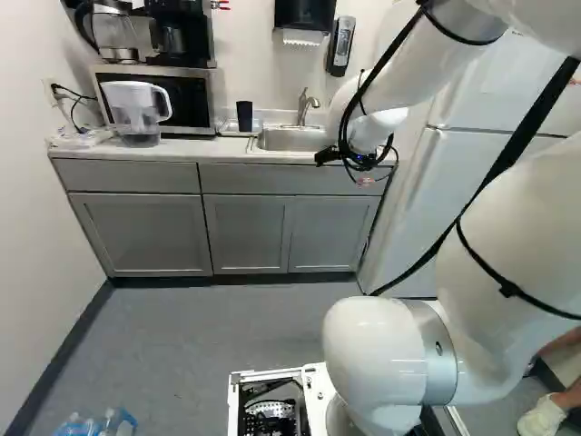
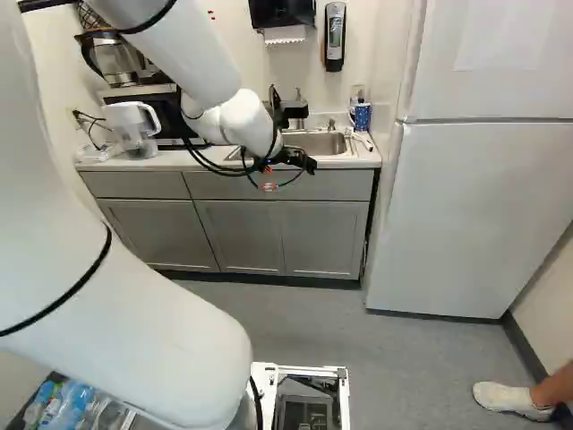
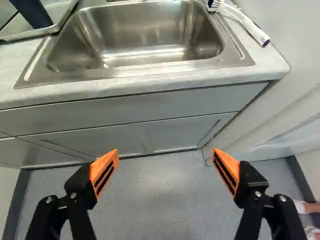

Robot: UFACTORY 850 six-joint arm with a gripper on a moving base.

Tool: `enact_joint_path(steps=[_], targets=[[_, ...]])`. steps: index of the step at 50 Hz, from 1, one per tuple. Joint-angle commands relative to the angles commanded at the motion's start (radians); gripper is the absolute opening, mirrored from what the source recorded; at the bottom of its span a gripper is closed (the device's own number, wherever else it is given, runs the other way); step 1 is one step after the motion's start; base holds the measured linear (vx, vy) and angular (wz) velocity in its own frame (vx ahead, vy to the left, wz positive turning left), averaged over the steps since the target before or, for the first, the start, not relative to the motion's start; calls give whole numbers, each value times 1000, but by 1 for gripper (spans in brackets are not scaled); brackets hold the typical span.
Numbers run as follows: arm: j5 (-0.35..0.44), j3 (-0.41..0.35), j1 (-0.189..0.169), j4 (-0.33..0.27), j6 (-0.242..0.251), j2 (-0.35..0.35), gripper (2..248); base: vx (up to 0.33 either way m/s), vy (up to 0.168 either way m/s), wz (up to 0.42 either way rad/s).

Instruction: Rinse the cup and place it in the tray

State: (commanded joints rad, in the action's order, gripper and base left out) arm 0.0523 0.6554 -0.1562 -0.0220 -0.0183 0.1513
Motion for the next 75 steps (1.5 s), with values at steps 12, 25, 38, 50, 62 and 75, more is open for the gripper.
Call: enact_joint_path(steps=[12, 25, 38, 50, 62, 75], targets=[[147, -102, 28, 4, 3, 23, 247, 0, 0, 0], [297, -206, 57, 8, 7, 46, 247, 0, 0, 0], [430, -298, 82, 12, 10, 67, 247, 0, 0, 0], [534, -370, 102, 14, 12, 83, 247, 0, 0, 0], [622, -431, 118, 17, 14, 97, 247, 0, 0, 0], [699, -484, 133, 19, 16, 109, 247, 0, 0, 0]])
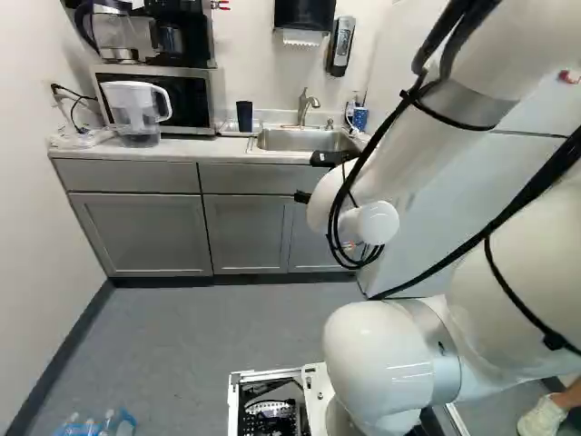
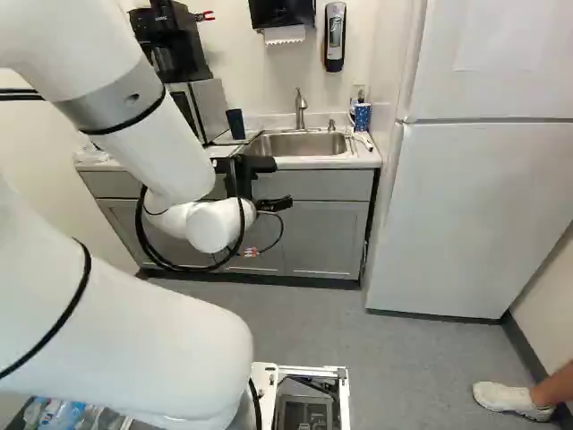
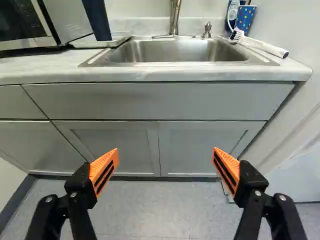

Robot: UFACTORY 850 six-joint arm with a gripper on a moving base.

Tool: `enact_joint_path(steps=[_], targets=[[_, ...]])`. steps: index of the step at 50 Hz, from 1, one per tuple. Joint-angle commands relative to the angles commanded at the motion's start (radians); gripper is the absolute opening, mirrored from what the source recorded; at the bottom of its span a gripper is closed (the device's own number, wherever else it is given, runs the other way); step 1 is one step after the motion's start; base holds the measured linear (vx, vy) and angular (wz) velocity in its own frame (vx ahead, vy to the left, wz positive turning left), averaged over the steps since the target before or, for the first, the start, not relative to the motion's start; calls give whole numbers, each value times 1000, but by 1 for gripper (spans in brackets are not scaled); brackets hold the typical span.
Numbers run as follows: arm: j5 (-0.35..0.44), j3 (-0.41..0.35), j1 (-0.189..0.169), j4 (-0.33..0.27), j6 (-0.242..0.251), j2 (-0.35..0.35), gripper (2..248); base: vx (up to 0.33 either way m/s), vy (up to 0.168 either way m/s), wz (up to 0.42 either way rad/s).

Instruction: Rinse the cup and place it in the tray

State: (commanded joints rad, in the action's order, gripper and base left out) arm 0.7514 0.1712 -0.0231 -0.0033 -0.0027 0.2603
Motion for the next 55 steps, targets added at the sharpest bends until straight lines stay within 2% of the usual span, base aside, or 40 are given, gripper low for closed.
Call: enact_joint_path(steps=[27, 55], targets=[[100, -69, 19, 3, 2, 16, 247, 0, 0, 0], [121, -84, 23, 3, 3, 19, 247, 0, 0, 0]])
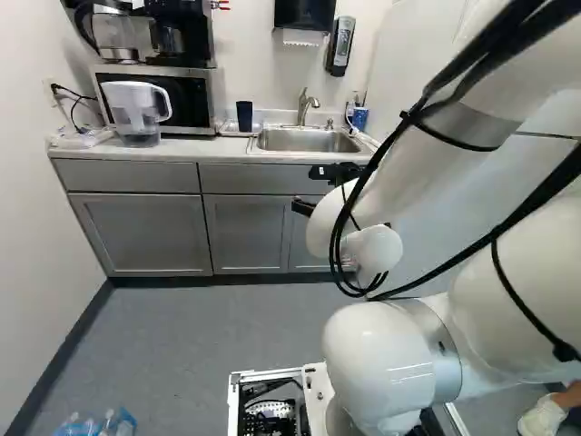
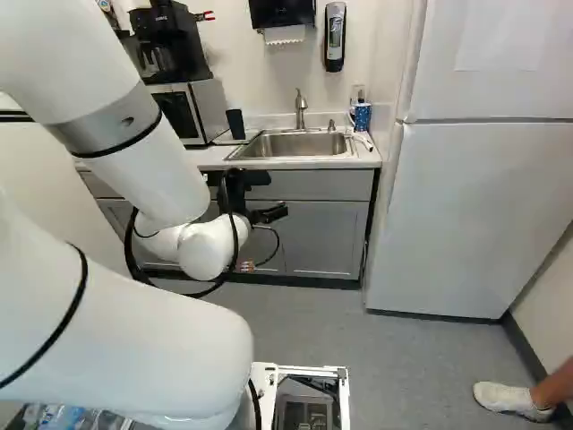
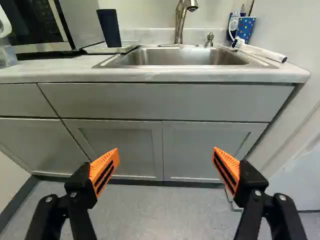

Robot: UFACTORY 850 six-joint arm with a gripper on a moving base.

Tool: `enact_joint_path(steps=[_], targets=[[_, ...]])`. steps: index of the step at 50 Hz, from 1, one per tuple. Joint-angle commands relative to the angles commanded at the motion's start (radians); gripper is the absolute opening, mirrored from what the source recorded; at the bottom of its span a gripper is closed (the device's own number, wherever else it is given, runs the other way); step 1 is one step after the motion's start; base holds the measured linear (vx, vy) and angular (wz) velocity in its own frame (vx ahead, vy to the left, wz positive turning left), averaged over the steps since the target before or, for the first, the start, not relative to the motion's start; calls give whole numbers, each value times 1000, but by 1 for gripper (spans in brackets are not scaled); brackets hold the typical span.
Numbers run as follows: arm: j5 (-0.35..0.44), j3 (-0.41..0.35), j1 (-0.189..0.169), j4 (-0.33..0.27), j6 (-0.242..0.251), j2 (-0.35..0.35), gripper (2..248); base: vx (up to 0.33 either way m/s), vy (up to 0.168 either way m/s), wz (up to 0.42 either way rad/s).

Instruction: Rinse the cup and place it in the tray

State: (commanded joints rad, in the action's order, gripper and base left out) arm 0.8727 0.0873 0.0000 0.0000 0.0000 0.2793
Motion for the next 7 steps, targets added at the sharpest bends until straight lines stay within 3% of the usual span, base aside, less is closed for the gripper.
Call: enact_joint_path(steps=[7], targets=[[0, 0, 0, 0, 0, 0, 247, 0, 0, 0]])
